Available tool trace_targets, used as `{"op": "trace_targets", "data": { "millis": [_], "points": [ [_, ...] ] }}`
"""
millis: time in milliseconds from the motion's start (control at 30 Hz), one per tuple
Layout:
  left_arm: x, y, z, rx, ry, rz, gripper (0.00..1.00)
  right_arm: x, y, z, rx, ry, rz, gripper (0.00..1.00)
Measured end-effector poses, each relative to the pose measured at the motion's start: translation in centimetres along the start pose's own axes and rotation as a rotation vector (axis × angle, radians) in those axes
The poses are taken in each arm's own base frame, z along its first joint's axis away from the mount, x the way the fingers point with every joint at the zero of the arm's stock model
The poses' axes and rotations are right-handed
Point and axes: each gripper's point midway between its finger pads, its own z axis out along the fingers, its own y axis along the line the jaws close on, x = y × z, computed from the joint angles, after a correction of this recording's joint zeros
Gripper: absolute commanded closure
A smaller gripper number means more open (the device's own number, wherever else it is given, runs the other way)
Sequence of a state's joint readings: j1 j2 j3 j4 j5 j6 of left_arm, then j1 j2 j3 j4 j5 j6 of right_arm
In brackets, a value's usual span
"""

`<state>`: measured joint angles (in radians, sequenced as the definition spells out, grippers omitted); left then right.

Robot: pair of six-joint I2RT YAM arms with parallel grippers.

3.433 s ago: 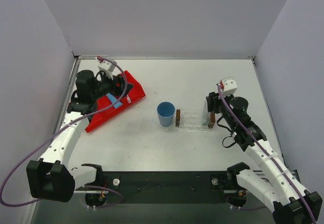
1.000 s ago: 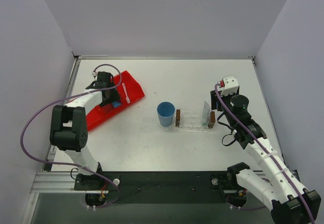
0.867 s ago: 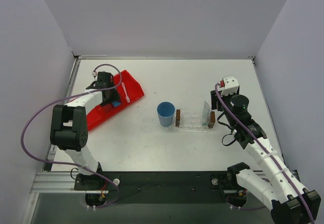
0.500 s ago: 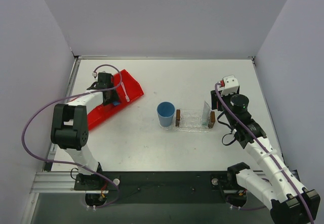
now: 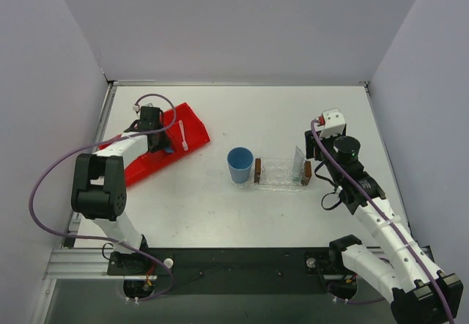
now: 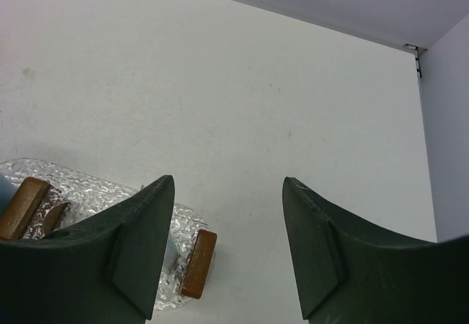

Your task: Prepare toiletry sets of a toothbrush and toothpaste on the tray

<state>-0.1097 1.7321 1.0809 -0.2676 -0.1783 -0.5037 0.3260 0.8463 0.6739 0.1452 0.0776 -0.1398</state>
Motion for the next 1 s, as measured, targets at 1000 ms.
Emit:
{"op": "trace_targets", "data": {
  "millis": [1000],
  "points": [
    [-3.3, -0.7, -4.4, 0.083, -0.092, -0.014, 1.0, 0.3, 0.2, 0.3, -0.015, 0.017, -0.001, 0.43]
  ]
}}
